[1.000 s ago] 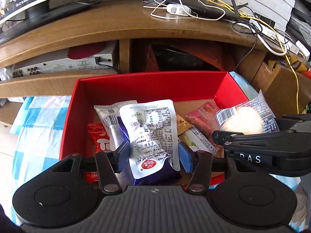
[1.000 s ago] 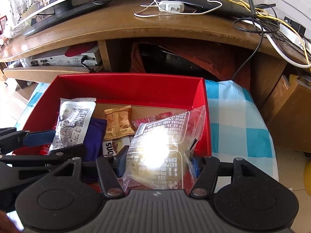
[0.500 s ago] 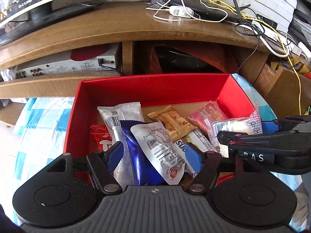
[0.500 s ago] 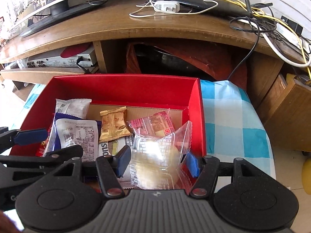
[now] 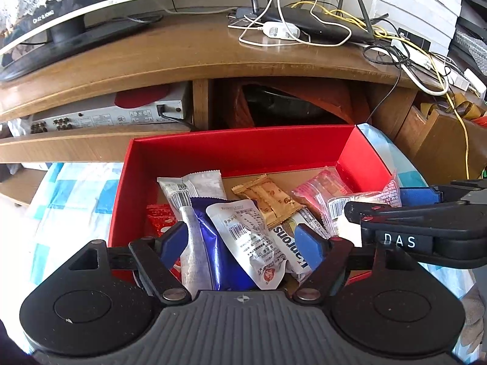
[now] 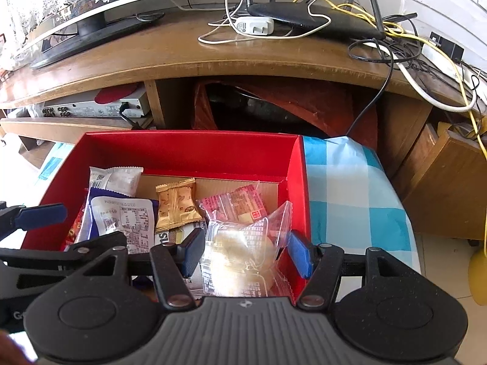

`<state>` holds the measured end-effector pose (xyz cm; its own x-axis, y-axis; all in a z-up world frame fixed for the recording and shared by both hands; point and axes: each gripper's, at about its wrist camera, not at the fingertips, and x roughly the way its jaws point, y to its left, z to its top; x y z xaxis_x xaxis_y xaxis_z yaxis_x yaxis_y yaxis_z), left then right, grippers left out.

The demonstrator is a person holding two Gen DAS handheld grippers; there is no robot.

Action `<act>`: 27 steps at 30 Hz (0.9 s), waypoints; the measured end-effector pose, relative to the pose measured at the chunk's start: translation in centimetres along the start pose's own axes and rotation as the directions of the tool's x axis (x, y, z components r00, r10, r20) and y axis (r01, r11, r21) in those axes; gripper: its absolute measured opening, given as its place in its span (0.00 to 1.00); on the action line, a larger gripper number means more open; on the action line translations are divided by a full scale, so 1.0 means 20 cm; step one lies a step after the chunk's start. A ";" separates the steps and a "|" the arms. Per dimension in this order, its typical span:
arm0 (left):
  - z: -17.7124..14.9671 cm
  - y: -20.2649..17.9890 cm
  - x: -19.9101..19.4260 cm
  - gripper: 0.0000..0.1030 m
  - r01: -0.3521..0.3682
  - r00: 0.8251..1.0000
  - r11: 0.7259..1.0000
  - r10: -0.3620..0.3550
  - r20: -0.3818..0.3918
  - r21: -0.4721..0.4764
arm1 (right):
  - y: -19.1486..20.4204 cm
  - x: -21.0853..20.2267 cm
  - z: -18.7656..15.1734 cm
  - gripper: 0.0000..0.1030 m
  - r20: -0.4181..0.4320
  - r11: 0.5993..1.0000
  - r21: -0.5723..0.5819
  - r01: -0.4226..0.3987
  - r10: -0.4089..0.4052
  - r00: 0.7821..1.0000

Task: Organize snacks
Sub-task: 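Lower the white sachet and bread bag into the red box and open both grippers, then move both tools back out of the box toward the remaining snacks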

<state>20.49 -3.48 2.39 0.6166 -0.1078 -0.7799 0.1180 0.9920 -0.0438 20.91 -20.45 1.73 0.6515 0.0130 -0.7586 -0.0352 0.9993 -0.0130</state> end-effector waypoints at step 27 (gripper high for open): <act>-0.11 0.01 -0.16 0.86 0.061 0.998 0.998 -0.061 -0.013 0.021 | -0.02 -0.20 0.00 0.71 0.066 0.999 0.035 -0.039 0.037 0.997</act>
<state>16.86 -2.76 3.59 0.5982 -0.1674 -0.7837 0.1717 0.9820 -0.0787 18.31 -20.96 4.69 0.6981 0.0519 -0.7141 -0.0342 0.9986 0.0392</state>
